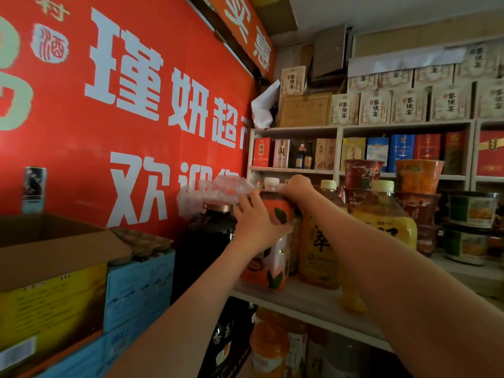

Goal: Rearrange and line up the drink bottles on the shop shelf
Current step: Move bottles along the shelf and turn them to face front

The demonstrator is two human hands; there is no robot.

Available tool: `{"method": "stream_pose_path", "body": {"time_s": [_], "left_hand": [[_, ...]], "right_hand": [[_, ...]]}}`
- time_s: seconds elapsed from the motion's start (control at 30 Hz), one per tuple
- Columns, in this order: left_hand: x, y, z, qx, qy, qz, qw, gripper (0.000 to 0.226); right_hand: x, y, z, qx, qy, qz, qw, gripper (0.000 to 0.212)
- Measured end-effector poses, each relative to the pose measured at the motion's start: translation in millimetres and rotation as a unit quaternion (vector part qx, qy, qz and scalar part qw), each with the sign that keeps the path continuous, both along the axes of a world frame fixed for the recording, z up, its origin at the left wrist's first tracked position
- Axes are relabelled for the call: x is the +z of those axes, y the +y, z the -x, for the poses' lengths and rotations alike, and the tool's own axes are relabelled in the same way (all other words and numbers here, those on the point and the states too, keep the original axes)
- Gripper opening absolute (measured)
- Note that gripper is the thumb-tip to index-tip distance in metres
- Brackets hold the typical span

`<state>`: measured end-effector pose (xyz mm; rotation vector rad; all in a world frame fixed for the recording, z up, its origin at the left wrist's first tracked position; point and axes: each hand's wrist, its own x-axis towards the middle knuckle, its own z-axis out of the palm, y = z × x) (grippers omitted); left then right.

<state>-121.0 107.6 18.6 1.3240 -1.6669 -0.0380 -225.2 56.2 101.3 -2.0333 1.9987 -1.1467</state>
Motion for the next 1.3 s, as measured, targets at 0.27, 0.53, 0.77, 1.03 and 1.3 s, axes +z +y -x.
{"method": "stream_pose_path", "body": {"time_s": [0.27,0.53,0.77,1.03,1.3], "left_hand": [[3,-5,0,-0.009,-0.013,-0.023,1.000,0.108],[-1,1,-7,-0.044,0.001,-0.038,0.998,0.107],[3,10,-22,-0.160,0.058,-0.075,0.983,0.097],[47,100,10,-0.306,0.328,0.136,0.883,0.036],[31,190,81,-0.548,0.200,-0.085,0.808,0.029]], "right_hand": [[28,-2,3,0.016,-0.140,0.127,0.982,0.017],[87,53,-7,0.079,-0.154,0.349,0.921,0.022],[130,115,24,0.084,-0.193,0.463,0.861,0.028],[123,213,67,0.141,-0.199,0.393,0.886,0.028],[40,271,125,0.167,-0.205,0.151,0.952,0.029]]}}
